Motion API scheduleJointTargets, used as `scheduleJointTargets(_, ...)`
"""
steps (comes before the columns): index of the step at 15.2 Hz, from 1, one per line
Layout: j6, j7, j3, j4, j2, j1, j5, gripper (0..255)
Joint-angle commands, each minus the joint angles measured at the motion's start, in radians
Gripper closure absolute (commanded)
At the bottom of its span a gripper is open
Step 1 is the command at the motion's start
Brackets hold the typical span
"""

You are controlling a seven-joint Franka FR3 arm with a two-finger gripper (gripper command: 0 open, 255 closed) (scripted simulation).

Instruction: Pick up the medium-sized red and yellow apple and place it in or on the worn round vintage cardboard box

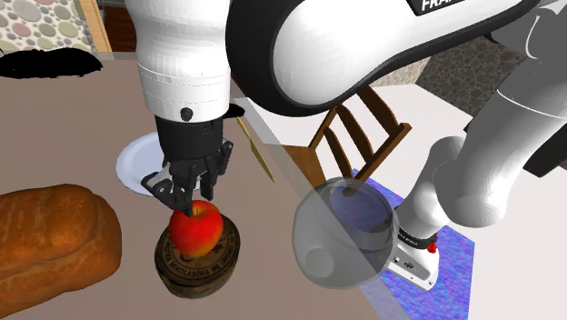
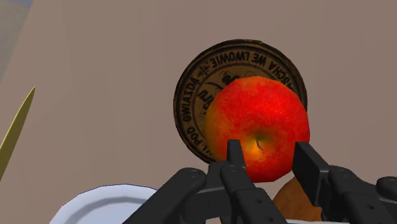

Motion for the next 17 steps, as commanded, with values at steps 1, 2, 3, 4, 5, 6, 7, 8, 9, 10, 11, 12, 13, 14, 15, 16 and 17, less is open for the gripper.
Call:
scheduleJointTargets(1, 0.0, 0.0, 0.0, 0.0, 0.0, 0.0, 0.0, 0)
scheduleJointTargets(2, 0.0, 0.0, 0.0, 0.0, 0.0, 0.0, 0.0, 0)
scheduleJointTargets(3, 0.0, 0.0, 0.0, 0.0, 0.0, 0.0, 0.0, 0)
scheduleJointTargets(4, 0.0, 0.0, 0.0, 0.0, 0.0, 0.0, 0.0, 0)
scheduleJointTargets(5, 0.0, 0.0, 0.0, 0.0, 0.0, 0.0, 0.0, 0)
scheduleJointTargets(6, -0.032, -0.003, -0.001, 0.026, -0.008, -0.002, 0.004, 0)
scheduleJointTargets(7, -0.065, -0.005, -0.002, 0.053, -0.013, -0.004, 0.007, 0)
scheduleJointTargets(8, -0.098, -0.006, -0.004, 0.082, -0.018, -0.005, 0.008, 0)
scheduleJointTargets(9, -0.124, -0.007, -0.004, 0.106, -0.02, -0.006, 0.009, 0)
scheduleJointTargets(10, -0.124, -0.007, -0.004, 0.106, -0.02, -0.006, 0.009, 0)
scheduleJointTargets(11, -0.124, -0.007, -0.004, 0.106, -0.02, -0.006, 0.01, 0)
scheduleJointTargets(12, -0.124, -0.007, -0.004, 0.106, -0.02, -0.006, 0.009, 0)
scheduleJointTargets(13, -0.124, -0.007, -0.004, 0.106, -0.02, -0.006, 0.009, 0)
scheduleJointTargets(14, -0.124, -0.007, -0.004, 0.106, -0.02, -0.006, 0.009, 0)
scheduleJointTargets(15, -0.124, -0.007, -0.004, 0.106, -0.02, -0.006, 0.009, 0)
scheduleJointTargets(16, -0.124, -0.007, -0.004, 0.106, -0.02, -0.006, 0.009, 0)
scheduleJointTargets(17, -0.124, -0.007, -0.004, 0.106, -0.02, -0.006, 0.009, 0)
